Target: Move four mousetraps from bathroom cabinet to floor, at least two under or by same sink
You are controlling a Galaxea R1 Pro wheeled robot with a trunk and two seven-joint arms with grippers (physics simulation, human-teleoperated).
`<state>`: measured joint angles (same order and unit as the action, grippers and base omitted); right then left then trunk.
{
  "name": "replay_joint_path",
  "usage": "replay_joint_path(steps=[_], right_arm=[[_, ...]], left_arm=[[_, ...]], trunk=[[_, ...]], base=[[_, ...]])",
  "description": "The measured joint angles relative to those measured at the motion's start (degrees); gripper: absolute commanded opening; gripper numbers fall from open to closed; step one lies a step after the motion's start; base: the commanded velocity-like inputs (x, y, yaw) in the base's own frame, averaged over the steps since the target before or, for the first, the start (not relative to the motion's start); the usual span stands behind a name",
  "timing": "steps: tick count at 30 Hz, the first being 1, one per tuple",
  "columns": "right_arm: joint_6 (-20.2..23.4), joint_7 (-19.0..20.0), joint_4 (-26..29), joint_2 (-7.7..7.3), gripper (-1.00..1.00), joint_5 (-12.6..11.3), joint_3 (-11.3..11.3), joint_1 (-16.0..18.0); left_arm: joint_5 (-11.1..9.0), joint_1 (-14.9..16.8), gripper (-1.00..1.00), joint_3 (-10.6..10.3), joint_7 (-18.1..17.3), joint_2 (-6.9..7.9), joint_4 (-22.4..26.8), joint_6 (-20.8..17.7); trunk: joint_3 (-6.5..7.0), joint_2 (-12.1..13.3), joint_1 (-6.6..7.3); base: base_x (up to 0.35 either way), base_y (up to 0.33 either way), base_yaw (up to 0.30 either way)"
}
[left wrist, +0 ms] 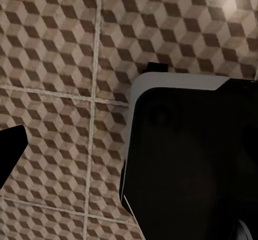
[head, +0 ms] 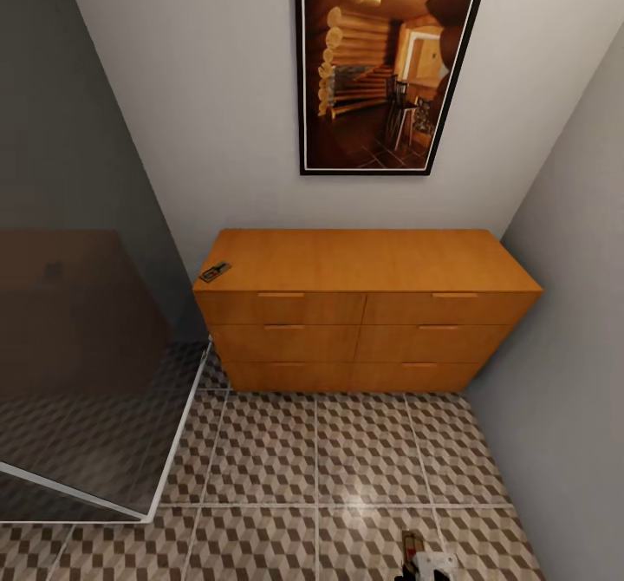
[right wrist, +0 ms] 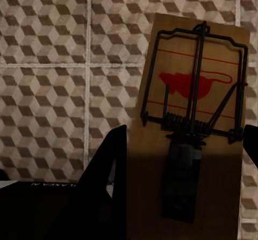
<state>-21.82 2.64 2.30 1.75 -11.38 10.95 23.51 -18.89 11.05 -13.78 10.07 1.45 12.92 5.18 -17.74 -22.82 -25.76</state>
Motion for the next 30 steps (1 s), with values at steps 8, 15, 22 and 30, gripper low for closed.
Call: replay_joint_path(steps=[8,15,22,30], right_arm=[[-0.5,0.1,1.4,-0.02,-1.00,0.0,0.2,0.0],[-0.6,0.1,1.4,0.01,-1.00,0.0,0.2,0.0],[-0.8,0.1,1.4,0.01,-1.00,0.0,0.3,0.0],[-1.6,-0.3,1.0,0.94,-1.00,0.5,0.4,0.0]], left_arm=[[0.0,0.0,1.00,0.2,1.5,-0.16,12.0,-6.0],[0.1,0.0,1.00,0.1,8.2,-0.23,27.8,-20.3],[0.1,0.0,1.00,0.1,8.6,-0.25,32.8,-21.3],[0.2,1.4,1.00,-1.0,9.1,-0.37,35.2,-22.2]], trunk=[[0.01,0.0,0.00],[0.01,0.0,0.00],[0.01,0.0,0.00],[0.01,0.0,0.00]], base=[[0.000,0.000,0.000],[0.000,0.000,0.000],[0.000,0.000,0.000],[0.000,0.000,0.000]])
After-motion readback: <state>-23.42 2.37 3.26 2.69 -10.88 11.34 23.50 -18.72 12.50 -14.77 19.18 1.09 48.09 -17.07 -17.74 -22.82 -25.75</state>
